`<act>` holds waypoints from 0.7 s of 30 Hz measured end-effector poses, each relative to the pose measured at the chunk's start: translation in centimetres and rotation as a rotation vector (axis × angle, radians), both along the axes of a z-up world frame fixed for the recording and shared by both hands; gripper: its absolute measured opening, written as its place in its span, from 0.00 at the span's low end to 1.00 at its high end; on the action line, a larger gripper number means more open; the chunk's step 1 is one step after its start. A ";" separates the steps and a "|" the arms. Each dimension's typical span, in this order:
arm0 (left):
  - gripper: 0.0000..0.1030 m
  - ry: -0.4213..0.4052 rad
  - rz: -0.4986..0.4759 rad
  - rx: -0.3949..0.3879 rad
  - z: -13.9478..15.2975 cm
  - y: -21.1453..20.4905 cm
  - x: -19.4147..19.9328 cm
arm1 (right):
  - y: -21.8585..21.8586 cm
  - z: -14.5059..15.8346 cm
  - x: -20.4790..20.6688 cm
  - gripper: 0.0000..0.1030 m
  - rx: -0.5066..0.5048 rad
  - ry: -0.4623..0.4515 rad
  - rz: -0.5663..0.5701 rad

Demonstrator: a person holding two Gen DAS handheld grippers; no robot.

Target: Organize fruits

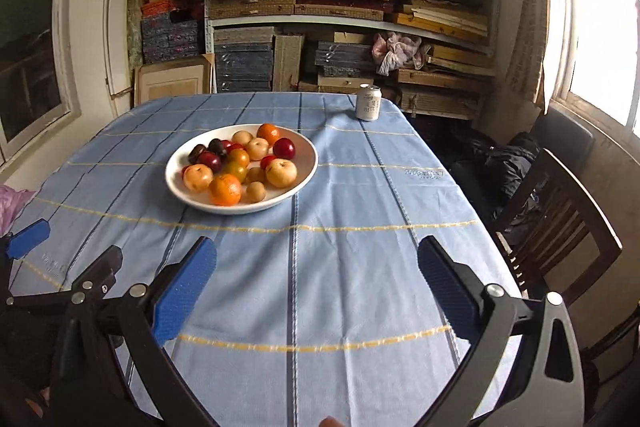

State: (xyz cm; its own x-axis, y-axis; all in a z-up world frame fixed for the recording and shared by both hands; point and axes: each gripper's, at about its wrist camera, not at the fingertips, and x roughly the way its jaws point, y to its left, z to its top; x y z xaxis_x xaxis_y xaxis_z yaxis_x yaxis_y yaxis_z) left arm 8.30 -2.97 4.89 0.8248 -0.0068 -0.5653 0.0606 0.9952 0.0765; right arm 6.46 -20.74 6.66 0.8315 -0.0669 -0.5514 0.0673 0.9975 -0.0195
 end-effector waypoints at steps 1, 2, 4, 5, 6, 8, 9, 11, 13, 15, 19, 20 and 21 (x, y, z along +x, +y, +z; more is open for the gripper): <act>0.97 -0.006 -0.002 -0.008 0.1 0.2 -0.7 | 0.0 -0.2 -0.7 0.96 0.007 -0.004 0.002; 0.97 -0.015 -0.008 -0.014 0.3 0.3 -1.7 | 0.0 -0.3 -1.3 0.96 0.017 -0.012 0.004; 0.97 -0.034 -0.001 -0.013 0.7 0.6 -3.1 | -0.1 -0.5 -2.6 0.96 0.060 -0.030 0.022; 0.97 -0.054 -0.002 -0.018 1.0 0.7 -3.8 | -0.2 -0.5 -3.3 0.96 0.082 -0.029 0.030; 0.97 -0.066 -0.004 -0.023 1.2 0.7 -4.2 | -0.2 -0.5 -3.8 0.96 0.095 -0.029 0.034; 0.97 -0.065 -0.013 -0.020 1.3 0.7 -4.7 | -0.2 -0.4 -4.7 0.96 0.100 -0.036 0.025; 0.97 -0.064 -0.020 -0.013 1.3 0.5 -4.9 | -0.2 -0.3 -5.0 0.96 0.094 -0.038 0.009; 0.97 -0.070 -0.036 -0.005 1.5 0.3 -5.1 | 0.0 -0.4 -5.5 0.96 0.072 -0.037 -0.017; 0.97 -0.071 -0.041 -0.003 1.6 0.3 -5.3 | 0.1 -0.4 -5.9 0.96 0.043 -0.052 -0.028; 0.97 -0.076 -0.046 0.004 1.8 0.1 -5.5 | 0.0 -0.3 -6.2 0.96 0.012 -0.069 -0.058; 0.97 -0.074 -0.049 0.008 2.0 0.0 -5.5 | -0.9 0.0 -6.3 0.96 0.022 -0.074 -0.114; 0.97 -0.075 -0.046 0.020 2.0 -0.1 -5.5 | -1.1 -0.1 -6.3 0.96 0.024 -0.075 -0.124; 0.97 -0.077 -0.044 0.031 1.9 -0.3 -5.5 | -1.2 -0.1 -6.3 0.96 0.025 -0.075 -0.130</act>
State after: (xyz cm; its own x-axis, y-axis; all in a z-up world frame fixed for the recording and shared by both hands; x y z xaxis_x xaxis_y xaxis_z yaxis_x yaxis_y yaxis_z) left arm 2.84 -3.26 6.83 0.8652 -0.0270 -0.5007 0.0966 0.9888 0.1137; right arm 0.16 -21.98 6.57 0.8558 -0.1635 -0.4908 0.1959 0.9805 0.0148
